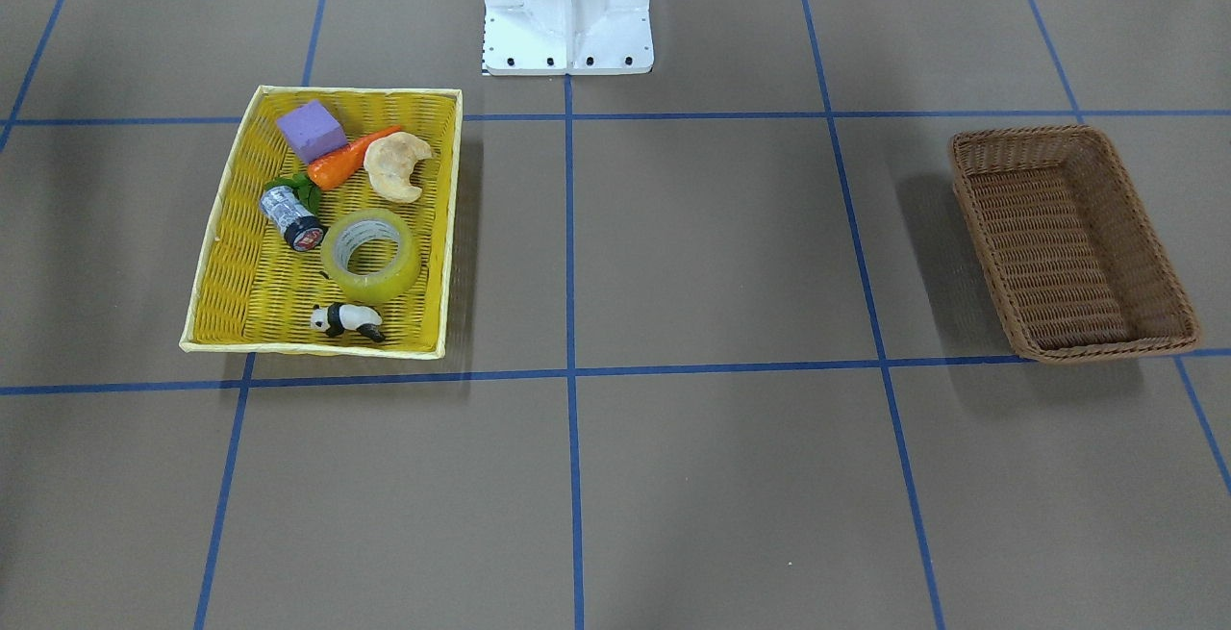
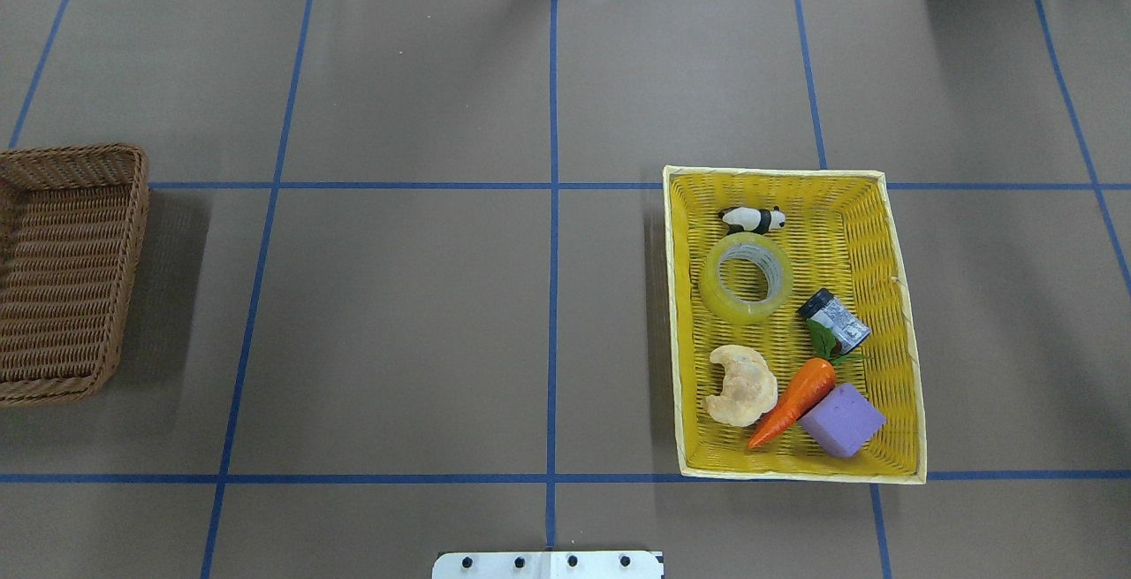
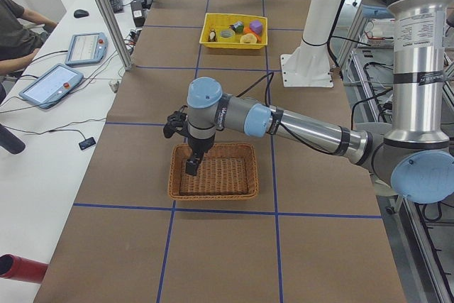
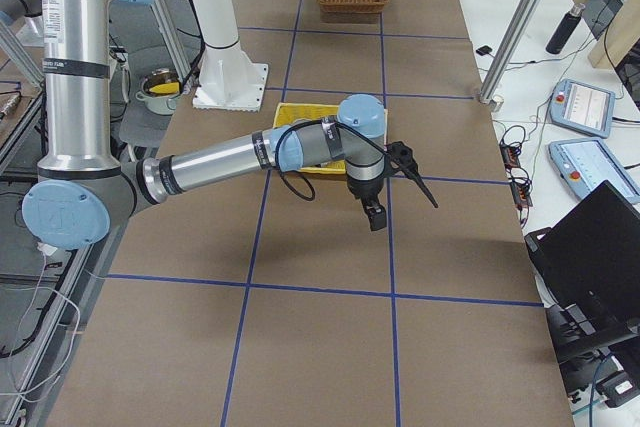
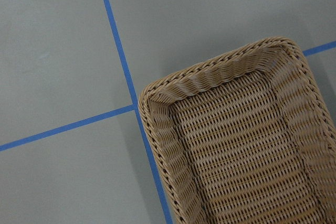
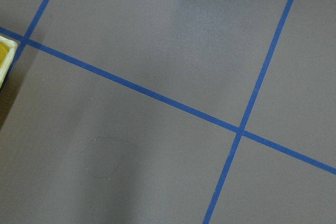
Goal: Move tape to another basket
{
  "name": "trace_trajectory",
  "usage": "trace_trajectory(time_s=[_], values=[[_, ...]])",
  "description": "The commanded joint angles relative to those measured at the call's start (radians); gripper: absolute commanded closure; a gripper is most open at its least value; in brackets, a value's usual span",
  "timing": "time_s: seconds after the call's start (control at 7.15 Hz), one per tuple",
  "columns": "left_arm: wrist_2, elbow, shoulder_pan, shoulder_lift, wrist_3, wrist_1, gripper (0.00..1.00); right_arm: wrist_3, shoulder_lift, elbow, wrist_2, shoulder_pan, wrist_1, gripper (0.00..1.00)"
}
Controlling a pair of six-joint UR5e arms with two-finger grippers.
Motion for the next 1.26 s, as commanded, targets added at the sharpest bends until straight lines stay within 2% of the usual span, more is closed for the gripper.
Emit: trace_trajectory(time_s=[0.0,0.42,0.7,1.12], values=[[0.000,0.001,0.000,0.001,-0.003,-0.040,0.02,0.000,0.005,-0.002,0.000,-0.004,0.000,0.00],[-0.029,-0.001,0.000,0.005,0.000,-0.046,0.02,0.008,0.008,0.003,0.001,-0.004,0.000,0.00],[-0.053,-0.014,0.000,0.014,0.000,-0.049,0.02,0.008,0.004,-0.008,0.044,-0.011,-0.001,0.00],[-0.057,-0.014,0.002,0.014,0.002,-0.069,0.02,0.014,0.028,-0.032,0.057,-0.045,0.000,0.00]])
